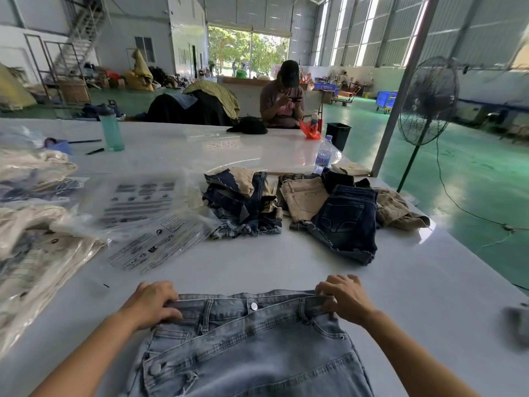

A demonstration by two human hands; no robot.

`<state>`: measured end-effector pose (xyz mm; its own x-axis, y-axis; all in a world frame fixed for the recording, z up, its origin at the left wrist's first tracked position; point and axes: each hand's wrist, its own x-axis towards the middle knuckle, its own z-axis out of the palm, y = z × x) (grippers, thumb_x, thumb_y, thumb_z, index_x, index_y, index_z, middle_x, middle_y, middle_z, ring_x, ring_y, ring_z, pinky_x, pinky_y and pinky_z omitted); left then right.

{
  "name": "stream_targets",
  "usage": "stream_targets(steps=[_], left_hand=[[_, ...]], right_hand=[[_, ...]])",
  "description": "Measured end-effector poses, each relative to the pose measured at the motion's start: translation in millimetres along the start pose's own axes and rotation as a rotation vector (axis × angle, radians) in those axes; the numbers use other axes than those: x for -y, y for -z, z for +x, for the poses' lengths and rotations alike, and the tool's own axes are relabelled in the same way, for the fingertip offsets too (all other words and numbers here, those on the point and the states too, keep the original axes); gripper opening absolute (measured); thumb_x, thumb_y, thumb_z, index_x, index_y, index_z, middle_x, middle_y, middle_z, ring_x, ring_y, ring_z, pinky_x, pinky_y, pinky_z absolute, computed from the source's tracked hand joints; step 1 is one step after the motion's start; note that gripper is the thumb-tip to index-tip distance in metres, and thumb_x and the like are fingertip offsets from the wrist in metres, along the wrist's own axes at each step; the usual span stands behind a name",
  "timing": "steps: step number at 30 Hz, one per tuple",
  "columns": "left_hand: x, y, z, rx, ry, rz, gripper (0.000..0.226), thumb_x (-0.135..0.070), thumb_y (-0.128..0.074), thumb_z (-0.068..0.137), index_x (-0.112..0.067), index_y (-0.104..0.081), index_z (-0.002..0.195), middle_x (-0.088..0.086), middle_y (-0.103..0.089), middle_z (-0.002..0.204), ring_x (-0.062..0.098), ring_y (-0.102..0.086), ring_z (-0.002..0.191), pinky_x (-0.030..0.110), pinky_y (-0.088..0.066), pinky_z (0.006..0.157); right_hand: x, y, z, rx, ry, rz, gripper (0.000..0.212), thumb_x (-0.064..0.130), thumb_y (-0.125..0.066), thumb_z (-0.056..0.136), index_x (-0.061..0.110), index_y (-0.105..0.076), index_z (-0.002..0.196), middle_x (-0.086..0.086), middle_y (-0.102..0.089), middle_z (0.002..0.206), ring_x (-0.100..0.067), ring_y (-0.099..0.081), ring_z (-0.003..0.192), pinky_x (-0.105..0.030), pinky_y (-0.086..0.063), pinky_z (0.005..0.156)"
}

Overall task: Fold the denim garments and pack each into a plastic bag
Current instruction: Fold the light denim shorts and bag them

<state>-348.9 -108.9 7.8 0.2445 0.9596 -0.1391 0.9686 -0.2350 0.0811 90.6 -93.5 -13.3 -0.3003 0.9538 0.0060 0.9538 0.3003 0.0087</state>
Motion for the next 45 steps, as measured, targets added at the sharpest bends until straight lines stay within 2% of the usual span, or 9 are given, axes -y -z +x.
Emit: stream_targets(steps=[7, 9, 12, 15, 21, 27, 34, 40, 45], left_hand=[[-12, 69, -8, -0.582, -0.381, -0.149, 0.029, -0.03, -0.085, 0.064, -0.025, -0.057, 0.059, -0.012, -0.05, 0.076, 0.005, -0.048, 0.066, 0.03, -0.038, 0.069], [-7, 80, -10, -0.454, -0.277, -0.109, 0.036, -0.037, -0.082, 0.068, -0.028, -0.048, 0.058, -0.007, -0.051, 0.084, 0.011, -0.049, 0.075, 0.03, -0.037, 0.071], [13, 77, -14, 0.024, -0.029, -0.01, 0.038, -0.052, -0.065, 0.081, -0.028, -0.042, 0.062, -0.007, -0.051, 0.079, 0.009, -0.048, 0.074, 0.025, -0.034, 0.067], [28, 96, -25, -0.009, 0.02, -0.055, 0.045, -0.058, -0.069, 0.071, -0.025, -0.043, 0.057, -0.006, -0.052, 0.064, 0.01, -0.048, 0.06, 0.024, -0.033, 0.057], [62, 219, -54, -0.867, -0.157, -0.283, 0.026, -0.059, -0.076, 0.058, -0.042, -0.059, 0.066, -0.015, -0.06, 0.059, 0.0, -0.054, 0.056, 0.02, -0.042, 0.048], [51, 274, -35, -1.037, -0.198, -0.237, 0.027, -0.058, -0.072, 0.067, -0.039, -0.053, 0.063, -0.005, -0.051, 0.052, 0.012, -0.046, 0.05, 0.029, -0.039, 0.046], [47, 266, -35, -1.036, -0.232, -0.297, 0.027, -0.031, -0.072, 0.081, -0.044, -0.049, 0.074, -0.013, -0.053, 0.062, -0.011, -0.047, 0.059, 0.018, -0.034, 0.05], [60, 251, -32, -1.074, -0.268, -0.62, 0.023, -0.064, -0.051, 0.086, -0.042, -0.05, 0.093, -0.023, -0.058, 0.08, -0.011, -0.052, 0.069, 0.015, -0.042, 0.054], [41, 212, -7, -0.864, -0.172, -0.632, 0.02, -0.059, -0.059, 0.082, -0.039, -0.056, 0.083, -0.016, -0.061, 0.069, -0.006, -0.048, 0.055, 0.017, -0.043, 0.06]], right_hand=[[-4, -1, -14, 0.156, -0.039, -0.012, 0.023, 0.057, -0.055, 0.084, 0.034, -0.055, 0.084, 0.011, -0.042, 0.103, -0.014, -0.039, 0.104, -0.034, -0.029, 0.088], [-6, 6, -14, 0.23, -0.089, 0.145, 0.033, 0.057, -0.062, 0.082, 0.026, -0.065, 0.092, 0.004, -0.044, 0.112, -0.016, -0.041, 0.107, -0.032, -0.036, 0.088], [-6, 43, -16, 0.318, -0.158, 0.581, 0.033, 0.039, -0.074, 0.079, 0.01, -0.061, 0.073, 0.0, -0.051, 0.073, -0.01, -0.044, 0.066, -0.023, -0.037, 0.061], [-8, 113, -16, 0.098, -0.079, 0.619, 0.029, 0.027, -0.079, 0.075, 0.017, -0.058, 0.057, 0.003, -0.048, 0.056, -0.011, -0.042, 0.055, -0.022, -0.034, 0.053], [-14, 272, -35, -0.758, 0.128, 0.743, 0.021, 0.048, -0.082, 0.057, 0.034, -0.069, 0.065, 0.015, -0.061, 0.057, 0.005, -0.049, 0.054, -0.011, -0.042, 0.06], [5, 317, -8, -0.813, 0.108, 0.678, 0.018, 0.029, -0.083, 0.059, 0.027, -0.066, 0.056, 0.026, -0.056, 0.051, 0.009, -0.047, 0.045, -0.003, -0.037, 0.05], [-3, 305, -3, -0.793, 0.036, 0.662, 0.026, 0.015, -0.08, 0.072, 0.02, -0.055, 0.067, 0.014, -0.052, 0.06, 0.005, -0.048, 0.048, -0.008, -0.041, 0.053], [-9, 306, -35, -0.751, 0.151, 0.909, 0.041, 0.005, -0.062, 0.089, 0.041, -0.065, 0.07, 0.02, -0.061, 0.065, 0.004, -0.056, 0.052, -0.013, -0.05, 0.047], [-11, 274, -10, -0.664, -0.018, 0.887, 0.018, 0.01, -0.064, 0.088, 0.027, -0.064, 0.081, 0.0, -0.06, 0.078, -0.009, -0.053, 0.07, -0.015, -0.045, 0.06]])
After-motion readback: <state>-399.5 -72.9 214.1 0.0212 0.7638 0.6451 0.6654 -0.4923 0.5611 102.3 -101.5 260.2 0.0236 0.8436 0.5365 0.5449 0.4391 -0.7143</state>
